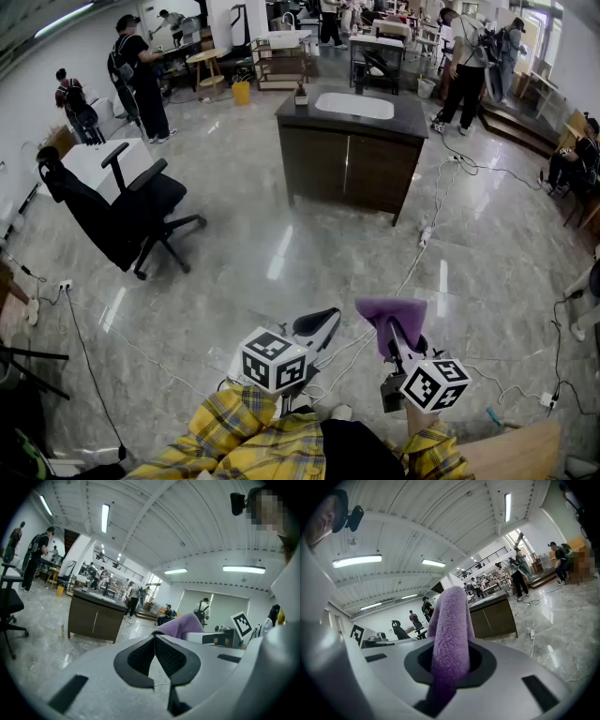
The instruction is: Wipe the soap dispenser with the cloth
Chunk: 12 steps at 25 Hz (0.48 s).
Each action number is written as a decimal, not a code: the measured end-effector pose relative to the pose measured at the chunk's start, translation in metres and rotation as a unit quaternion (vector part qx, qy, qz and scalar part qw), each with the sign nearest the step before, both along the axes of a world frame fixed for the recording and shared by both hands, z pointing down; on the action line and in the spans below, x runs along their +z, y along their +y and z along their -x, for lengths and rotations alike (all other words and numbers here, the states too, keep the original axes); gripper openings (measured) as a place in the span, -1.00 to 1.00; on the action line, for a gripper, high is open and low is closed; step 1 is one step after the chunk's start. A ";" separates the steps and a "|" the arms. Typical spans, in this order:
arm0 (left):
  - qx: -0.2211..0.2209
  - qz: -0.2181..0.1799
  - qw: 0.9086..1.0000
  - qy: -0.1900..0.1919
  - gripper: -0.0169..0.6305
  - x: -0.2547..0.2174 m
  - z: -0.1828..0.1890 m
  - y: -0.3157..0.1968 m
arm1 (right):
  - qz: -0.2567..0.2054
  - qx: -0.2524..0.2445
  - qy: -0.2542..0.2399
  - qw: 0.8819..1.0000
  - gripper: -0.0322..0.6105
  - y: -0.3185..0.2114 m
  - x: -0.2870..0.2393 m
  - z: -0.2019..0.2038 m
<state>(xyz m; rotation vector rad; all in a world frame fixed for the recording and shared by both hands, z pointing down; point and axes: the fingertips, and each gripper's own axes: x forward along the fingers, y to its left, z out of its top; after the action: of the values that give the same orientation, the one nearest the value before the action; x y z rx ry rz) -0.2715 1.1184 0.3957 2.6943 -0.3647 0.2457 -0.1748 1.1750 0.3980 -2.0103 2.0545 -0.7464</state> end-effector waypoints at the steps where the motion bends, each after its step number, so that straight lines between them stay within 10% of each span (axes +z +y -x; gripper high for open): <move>1: 0.003 -0.004 1.000 -0.002 -0.93 0.000 -0.002 0.001 | 0.000 0.000 0.000 1.000 -0.79 0.000 0.000 -0.001; 12: 0.008 -0.006 1.000 0.019 -0.93 -0.012 -0.026 -0.001 | -0.004 -0.013 -0.004 1.000 -0.79 0.000 0.000 -0.011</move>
<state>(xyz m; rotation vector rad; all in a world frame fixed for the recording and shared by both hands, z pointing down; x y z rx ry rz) -0.2454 1.1172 0.3840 2.7109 -0.3344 0.1984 -0.1636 1.1746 0.3982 -1.9775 2.0787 -0.7487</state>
